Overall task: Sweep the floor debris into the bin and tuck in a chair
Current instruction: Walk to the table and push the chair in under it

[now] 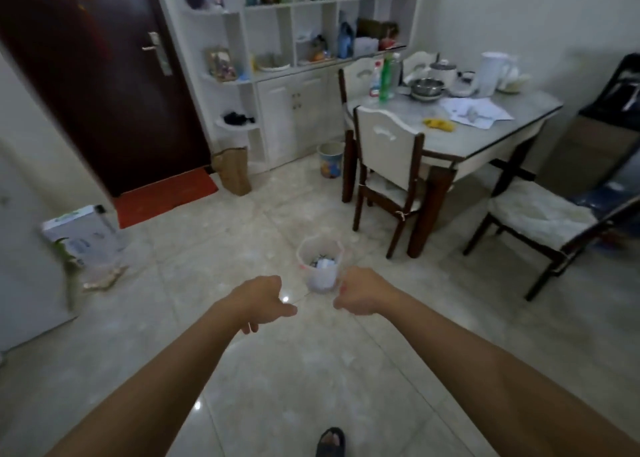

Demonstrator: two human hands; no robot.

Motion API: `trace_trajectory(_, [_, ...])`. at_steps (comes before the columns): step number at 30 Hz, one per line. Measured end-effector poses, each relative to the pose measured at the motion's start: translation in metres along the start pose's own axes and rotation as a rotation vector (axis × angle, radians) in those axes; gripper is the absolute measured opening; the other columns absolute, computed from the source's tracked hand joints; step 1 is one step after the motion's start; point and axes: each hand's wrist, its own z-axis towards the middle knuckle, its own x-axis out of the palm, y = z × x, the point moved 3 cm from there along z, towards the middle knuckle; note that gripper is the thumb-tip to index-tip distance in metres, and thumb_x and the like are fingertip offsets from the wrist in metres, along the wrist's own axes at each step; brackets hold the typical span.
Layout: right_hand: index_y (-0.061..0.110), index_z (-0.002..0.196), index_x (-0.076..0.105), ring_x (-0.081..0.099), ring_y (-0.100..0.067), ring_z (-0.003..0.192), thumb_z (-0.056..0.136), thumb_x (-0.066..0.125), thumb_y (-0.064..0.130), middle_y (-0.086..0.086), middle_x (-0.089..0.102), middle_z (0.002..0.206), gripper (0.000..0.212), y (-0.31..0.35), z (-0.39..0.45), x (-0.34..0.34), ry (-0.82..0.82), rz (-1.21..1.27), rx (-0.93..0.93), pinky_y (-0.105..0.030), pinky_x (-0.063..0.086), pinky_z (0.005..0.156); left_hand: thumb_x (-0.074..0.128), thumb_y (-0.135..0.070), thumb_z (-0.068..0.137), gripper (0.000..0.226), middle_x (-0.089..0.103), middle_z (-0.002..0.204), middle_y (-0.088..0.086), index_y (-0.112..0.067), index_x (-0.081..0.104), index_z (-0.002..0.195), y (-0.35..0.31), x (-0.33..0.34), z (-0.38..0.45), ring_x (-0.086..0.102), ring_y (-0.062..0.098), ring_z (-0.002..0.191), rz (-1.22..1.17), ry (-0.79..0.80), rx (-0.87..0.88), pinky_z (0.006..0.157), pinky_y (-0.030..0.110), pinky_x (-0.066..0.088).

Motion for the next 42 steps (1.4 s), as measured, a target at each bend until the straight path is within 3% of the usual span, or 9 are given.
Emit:
trace_trajectory(4, [0.006,0.088,0.066,0.052,-0.021,0.074,0.080,0.065,0.027,0.005,0.042,0.060,0.022,-0.055,0.004,-0.039,-0.034,0.027,0.102,-0.021,0.031,0.049,0.062,-0.058,0.080,0.065,0.059,0.082,0.001,-0.013,0.046,0.124,-0.065,-0.007,0.043,0.070,0.021,0.057,0.103,0.044,0.090,0.049,0.031,0.058])
trace_trajectory(6, [0.010,0.070,0.057,0.056,-0.023,0.072,0.079,0.066,0.030,0.002,0.049,0.063,0.024,-0.083,0.010,-0.057,-0.044,0.061,0.172,-0.023,0.038,0.052,0.061,-0.057,0.081,0.052,0.062,0.077,0.002,-0.016,0.051,0.110,-0.094,-0.009,0.068,0.070,0.019,0.056,0.137,0.046,0.125,0.046,0.027,0.056])
trace_trajectory(11, [0.006,0.079,0.067,0.066,-0.024,0.080,0.078,0.067,0.031,-0.010,0.068,0.083,0.024,-0.147,0.023,-0.102,-0.084,0.157,0.277,-0.028,0.046,0.062,0.057,-0.059,0.084,0.048,0.065,0.081,0.005,-0.014,0.051,0.096,-0.156,-0.009,0.125,0.061,0.016,0.051,0.241,0.111,0.181,0.045,0.022,0.047])
trace_trajectory(15, [0.006,0.080,0.069,0.068,-0.024,0.084,0.080,0.066,0.032,-0.008,0.071,0.087,0.026,-0.198,0.033,-0.128,-0.110,0.196,0.308,-0.032,0.053,0.069,0.058,-0.056,0.085,0.046,0.053,0.054,0.000,-0.016,0.046,0.063,-0.216,-0.007,0.156,0.053,0.013,0.040,0.238,0.123,0.270,0.041,0.021,0.044])
trace_trajectory(25, [0.011,0.075,0.066,0.057,-0.019,0.069,0.083,0.067,0.029,-0.004,0.060,0.074,0.020,-0.348,0.023,-0.188,-0.153,0.292,0.373,-0.028,0.044,0.065,0.061,-0.055,0.084,0.045,0.065,0.081,0.007,-0.011,0.057,0.094,-0.387,0.015,0.195,0.063,0.023,0.059,0.288,0.175,0.364,0.058,0.036,0.055])
trace_trajectory(28, [0.003,0.084,0.069,0.062,-0.025,0.078,0.082,0.066,0.029,-0.016,0.067,0.086,0.026,-0.405,0.011,-0.213,-0.165,0.290,0.386,-0.031,0.042,0.065,0.060,-0.055,0.085,0.046,0.066,0.082,0.007,-0.010,0.060,0.095,-0.449,0.029,0.201,0.066,0.024,0.064,0.271,0.164,0.365,0.060,0.035,0.055])
trace_trajectory(33, [0.010,0.064,0.061,0.061,-0.025,0.071,0.082,0.065,0.028,-0.011,0.058,0.070,0.026,-0.499,-0.011,-0.260,-0.130,0.273,0.379,-0.030,0.037,0.058,0.058,-0.055,0.086,0.047,0.069,0.093,0.012,-0.010,0.058,0.100,-0.549,0.059,0.202,0.066,0.021,0.065,0.217,0.170,0.315,0.061,0.034,0.057])
trace_trajectory(36, [-0.001,0.083,0.072,0.070,-0.030,0.088,0.083,0.065,0.025,-0.020,0.071,0.088,0.027,-0.550,-0.021,-0.290,-0.125,0.291,0.371,-0.030,0.042,0.062,0.056,-0.053,0.088,0.046,0.070,0.095,0.013,-0.009,0.059,0.100,-0.606,0.076,0.205,0.069,0.024,0.072,0.172,0.177,0.304,0.065,0.034,0.058])
trace_trajectory(42, [0.010,0.055,0.055,0.052,-0.022,0.057,0.083,0.063,0.022,-0.006,0.049,0.057,0.032,-0.638,-0.018,-0.342,-0.110,0.203,0.333,-0.036,0.042,0.057,0.056,-0.052,0.089,0.043,0.066,0.091,0.008,-0.013,0.053,0.105,-0.702,0.099,0.231,0.071,0.022,0.074,0.134,0.205,0.275,0.068,0.035,0.061])
